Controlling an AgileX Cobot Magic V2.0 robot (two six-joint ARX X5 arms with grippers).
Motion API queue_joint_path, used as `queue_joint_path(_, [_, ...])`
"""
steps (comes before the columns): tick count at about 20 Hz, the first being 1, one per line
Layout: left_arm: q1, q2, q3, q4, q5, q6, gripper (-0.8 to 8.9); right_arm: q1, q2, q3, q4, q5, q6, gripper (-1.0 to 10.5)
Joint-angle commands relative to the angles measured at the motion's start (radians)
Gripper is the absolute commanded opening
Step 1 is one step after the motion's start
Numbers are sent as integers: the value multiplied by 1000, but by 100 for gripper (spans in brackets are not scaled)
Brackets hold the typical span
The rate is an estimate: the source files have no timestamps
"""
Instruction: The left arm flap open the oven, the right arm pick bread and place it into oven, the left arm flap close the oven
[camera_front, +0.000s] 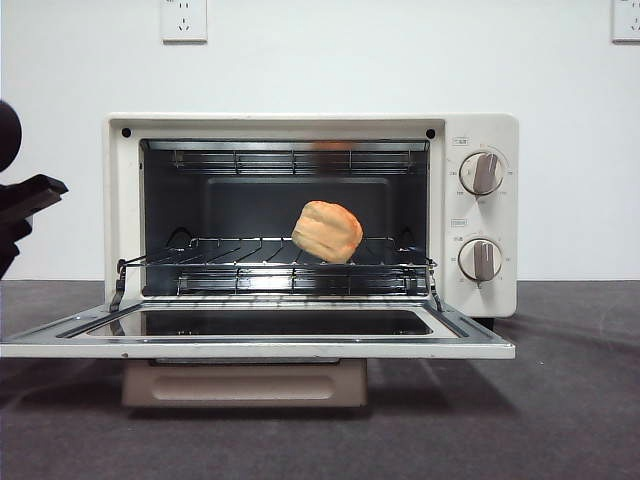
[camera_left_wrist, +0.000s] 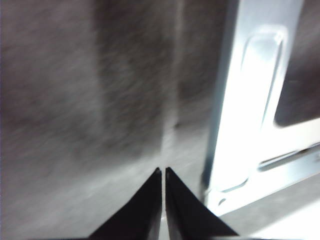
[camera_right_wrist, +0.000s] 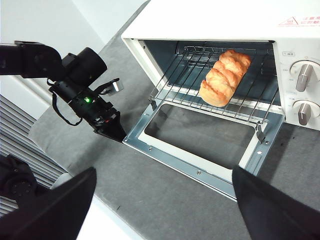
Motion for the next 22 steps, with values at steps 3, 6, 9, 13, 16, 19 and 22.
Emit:
queue_joint_path(3, [24,62,4,12,91,25,15,9,6,18,4,4,-12,432])
queue_joint_path(6, [36,72,4,13,150,35,15,9,6,18,4,7,-12,432])
queue_joint_path(9, [45,72,4,10,185,39,15,9,6,18,5,8,-12,432])
queue_joint_path(13, [51,72,4,16,285,50,15,9,6,18,17,8,-12,432])
queue_joint_path(16, [53,68,5,28,346,50,15,9,6,18,19,8,-11,432])
queue_joint_path(19, [65,67,6,37,410,50,15,9,6,18,19,8,-4,432])
queue_joint_path(22, [83,61,11,49,458,49,15,9,6,18,19,8,2,432])
